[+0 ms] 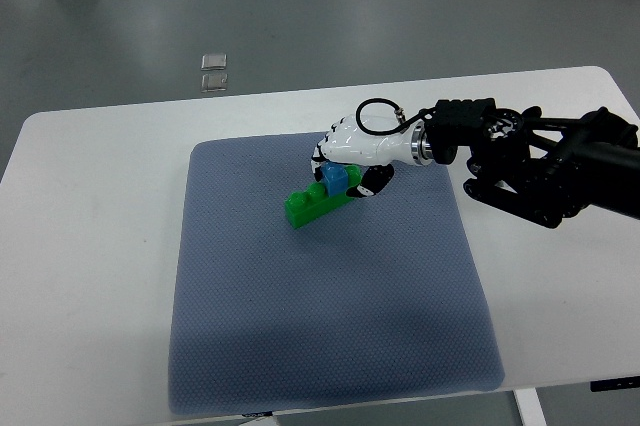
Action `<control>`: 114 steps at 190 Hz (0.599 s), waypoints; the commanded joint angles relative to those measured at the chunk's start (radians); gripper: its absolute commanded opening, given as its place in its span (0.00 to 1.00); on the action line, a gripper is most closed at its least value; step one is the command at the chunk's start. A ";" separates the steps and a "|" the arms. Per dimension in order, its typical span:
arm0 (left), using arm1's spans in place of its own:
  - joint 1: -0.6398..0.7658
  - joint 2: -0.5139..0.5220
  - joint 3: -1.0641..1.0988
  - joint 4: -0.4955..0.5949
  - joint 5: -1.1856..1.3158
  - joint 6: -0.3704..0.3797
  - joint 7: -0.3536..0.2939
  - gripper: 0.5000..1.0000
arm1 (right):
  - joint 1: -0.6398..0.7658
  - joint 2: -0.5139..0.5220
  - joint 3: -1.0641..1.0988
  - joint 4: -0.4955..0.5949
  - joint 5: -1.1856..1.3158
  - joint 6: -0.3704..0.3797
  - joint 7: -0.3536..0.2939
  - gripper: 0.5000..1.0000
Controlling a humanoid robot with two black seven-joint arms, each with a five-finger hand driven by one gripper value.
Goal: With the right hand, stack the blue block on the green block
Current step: 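Lower the blue block onto the green block's studs and press, then open the right hand and lift it away from the stack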
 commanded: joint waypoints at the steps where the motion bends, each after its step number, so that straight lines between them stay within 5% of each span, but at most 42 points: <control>1: 0.000 0.000 0.000 0.000 0.000 0.000 0.000 1.00 | 0.000 0.000 0.005 0.000 0.003 0.000 0.000 0.61; 79: 0.000 0.000 0.000 0.000 0.000 0.000 0.000 1.00 | 0.020 0.009 0.014 0.019 0.141 0.011 0.005 0.79; 114: 0.000 0.000 0.000 0.000 0.000 0.000 0.000 1.00 | 0.043 -0.003 0.071 0.063 0.291 0.123 0.005 0.80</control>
